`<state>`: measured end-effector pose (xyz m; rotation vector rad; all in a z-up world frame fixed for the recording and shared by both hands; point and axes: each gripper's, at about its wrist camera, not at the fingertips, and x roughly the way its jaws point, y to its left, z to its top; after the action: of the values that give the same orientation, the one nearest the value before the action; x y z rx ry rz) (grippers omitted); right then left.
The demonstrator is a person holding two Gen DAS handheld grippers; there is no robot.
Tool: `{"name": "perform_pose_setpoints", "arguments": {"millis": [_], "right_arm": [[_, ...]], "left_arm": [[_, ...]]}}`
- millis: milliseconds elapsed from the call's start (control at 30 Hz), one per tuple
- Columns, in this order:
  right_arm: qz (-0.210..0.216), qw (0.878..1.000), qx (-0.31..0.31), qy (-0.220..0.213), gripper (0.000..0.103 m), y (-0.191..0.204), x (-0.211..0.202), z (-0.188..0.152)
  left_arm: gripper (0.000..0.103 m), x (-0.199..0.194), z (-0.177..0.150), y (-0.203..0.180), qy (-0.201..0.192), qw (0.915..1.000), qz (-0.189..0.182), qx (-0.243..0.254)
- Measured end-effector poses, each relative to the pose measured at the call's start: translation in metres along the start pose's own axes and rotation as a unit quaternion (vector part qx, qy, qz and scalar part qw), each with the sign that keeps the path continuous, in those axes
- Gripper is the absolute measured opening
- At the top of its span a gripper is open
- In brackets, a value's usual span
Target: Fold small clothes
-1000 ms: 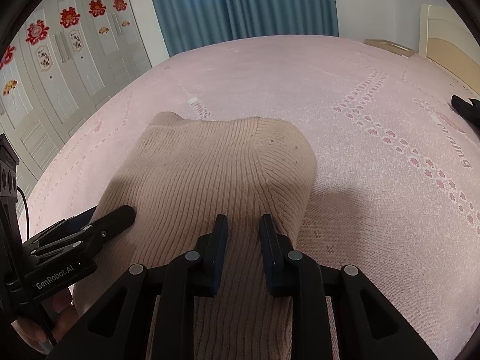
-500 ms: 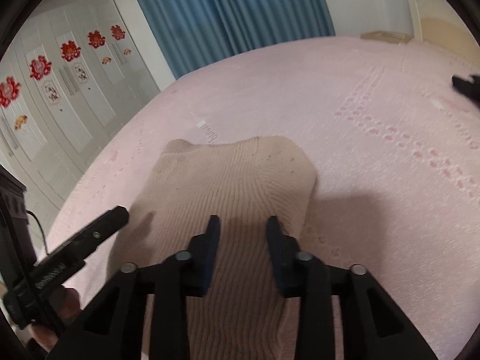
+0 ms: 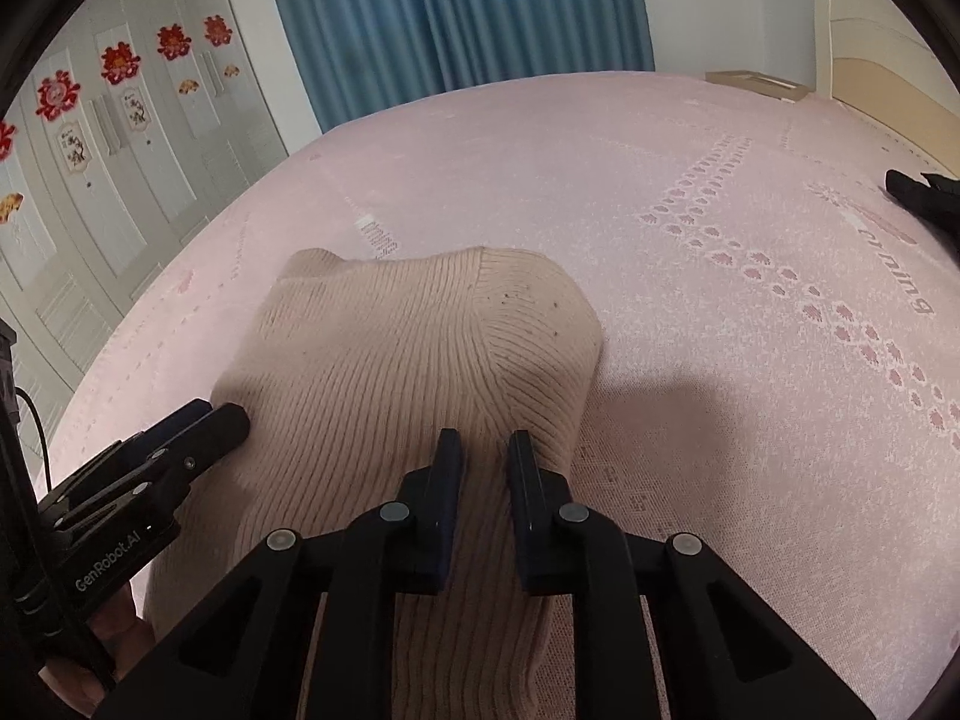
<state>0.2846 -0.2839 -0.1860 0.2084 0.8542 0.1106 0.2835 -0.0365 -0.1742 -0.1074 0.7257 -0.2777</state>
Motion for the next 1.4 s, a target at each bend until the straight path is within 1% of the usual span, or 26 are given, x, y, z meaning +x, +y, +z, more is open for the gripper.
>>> {"name": "perform_pose_setpoints", "arguments": {"millis": [200,333,367,400,467,500,600,700,1033,1233,1400], "right_arm": [[0.006,1.0,0.003,0.002,0.014,-0.003,0.0,0.001],[0.031,0.999,0.014,0.0,0.014,-0.011,-0.008,0.005],[0.036,0.999,0.021,-0.005,0.015,-0.016,-0.011,0.007],[0.038,0.999,0.028,-0.011,0.019,-0.02,-0.015,0.008],[0.023,0.998,0.045,-0.021,0.03,-0.028,-0.018,0.009],[0.024,0.998,0.057,-0.02,0.03,-0.033,-0.018,0.01],[0.05,0.994,0.095,-0.004,0.03,-0.046,-0.011,0.01],[0.06,0.992,0.111,0.004,0.03,-0.051,-0.007,0.009],[0.074,0.992,0.098,-0.007,0.03,-0.044,-0.014,0.009],[0.071,0.993,0.09,0.006,0.03,-0.041,-0.009,0.008],[0.078,0.992,0.101,0.011,0.03,-0.045,-0.006,0.009]], "left_arm": [[0.04,-0.001,-0.001,-0.004,0.0,1.0,0.001,0.0],[0.05,-0.004,0.0,0.0,0.005,0.9996,-0.019,-0.019],[0.051,-0.005,0.0,0.001,0.006,0.9995,-0.023,-0.023],[0.052,-0.005,-0.001,0.002,0.006,0.9994,-0.024,-0.025],[0.054,-0.005,-0.002,0.004,0.007,0.9993,-0.024,-0.028],[0.055,-0.004,-0.002,0.004,0.007,0.9993,-0.023,-0.029],[0.056,-0.004,-0.003,0.004,0.008,0.9993,-0.02,-0.031],[0.058,-0.002,-0.003,0.002,0.01,0.9994,-0.014,-0.029],[0.059,0.0,-0.002,0.003,0.013,0.9993,-0.009,-0.035],[0.061,0.001,-0.003,0.003,0.015,0.9993,-0.005,-0.035],[0.061,0.001,-0.003,0.003,0.015,0.9993,-0.005,-0.035]]}}
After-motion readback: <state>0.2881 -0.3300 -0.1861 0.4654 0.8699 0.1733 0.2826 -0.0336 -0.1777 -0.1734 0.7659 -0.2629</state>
